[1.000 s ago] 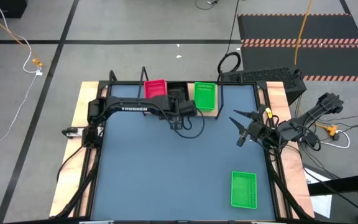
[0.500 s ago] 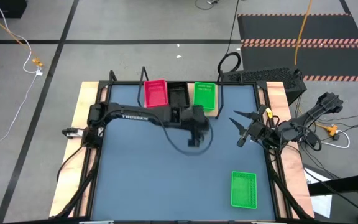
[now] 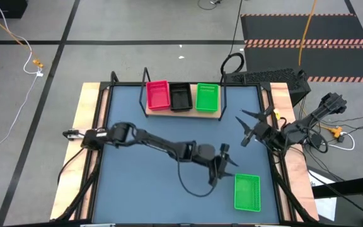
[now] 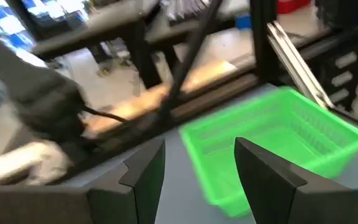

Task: Stack baskets on shelf by color
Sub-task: Stack the green basket on the stacked green baskets on the shelf

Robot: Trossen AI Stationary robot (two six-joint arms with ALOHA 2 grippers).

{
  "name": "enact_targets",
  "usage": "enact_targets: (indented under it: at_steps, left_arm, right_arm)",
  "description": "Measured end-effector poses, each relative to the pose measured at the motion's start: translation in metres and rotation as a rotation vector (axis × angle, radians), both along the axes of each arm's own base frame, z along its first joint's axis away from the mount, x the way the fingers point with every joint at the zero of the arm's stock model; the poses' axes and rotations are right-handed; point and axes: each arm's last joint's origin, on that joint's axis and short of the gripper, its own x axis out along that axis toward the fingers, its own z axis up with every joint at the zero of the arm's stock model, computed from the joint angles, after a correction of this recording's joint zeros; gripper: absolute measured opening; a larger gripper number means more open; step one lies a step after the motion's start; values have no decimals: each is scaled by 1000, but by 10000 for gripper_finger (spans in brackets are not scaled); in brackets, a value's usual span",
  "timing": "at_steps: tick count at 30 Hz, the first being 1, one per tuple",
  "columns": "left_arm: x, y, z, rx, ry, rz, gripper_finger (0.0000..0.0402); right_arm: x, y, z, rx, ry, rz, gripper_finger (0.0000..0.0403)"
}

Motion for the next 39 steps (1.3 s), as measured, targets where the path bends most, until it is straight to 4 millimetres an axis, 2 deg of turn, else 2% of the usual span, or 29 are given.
enact_targets:
  at_steps: [3,5,9,13,15,19,24,27,31,35,39]
  left_arm:
    - [11,-16,-17,-10,21,-8,195]
    - [18,-26,-20,-20,33,-19,195]
    - [29,-47,-10,-25,39,-45,195]
    - [35,-62,10,-137,103,10,195]
    - [35,-69,18,-147,123,22,195]
    - [31,-89,13,-179,108,38,195]
    - [18,-129,13,-204,77,37,195]
    - [12,-150,1,-185,61,39,195]
    - [8,-165,-12,-197,35,33,195]
    - [13,-166,-30,-258,-45,51,195]
    - [18,-160,-56,-250,-29,72,195]
  right_arm:
    - [-1,0,0,41,-27,-44,141]
    - [-2,1,-1,62,-42,-38,141]
    - [-3,4,-1,29,-15,-23,141]
    - [-5,1,0,-20,35,-127,141]
    - [-7,0,1,-25,47,-191,141]
    - [-10,-2,6,44,-8,-266,141]
    - [-13,5,10,210,-165,-212,141]
    - [-14,13,8,253,-196,-159,141]
    - [-13,25,3,264,-194,-103,141]
    - [-10,38,-8,299,-212,-51,141]
    - [-8,52,-41,325,-199,66,141]
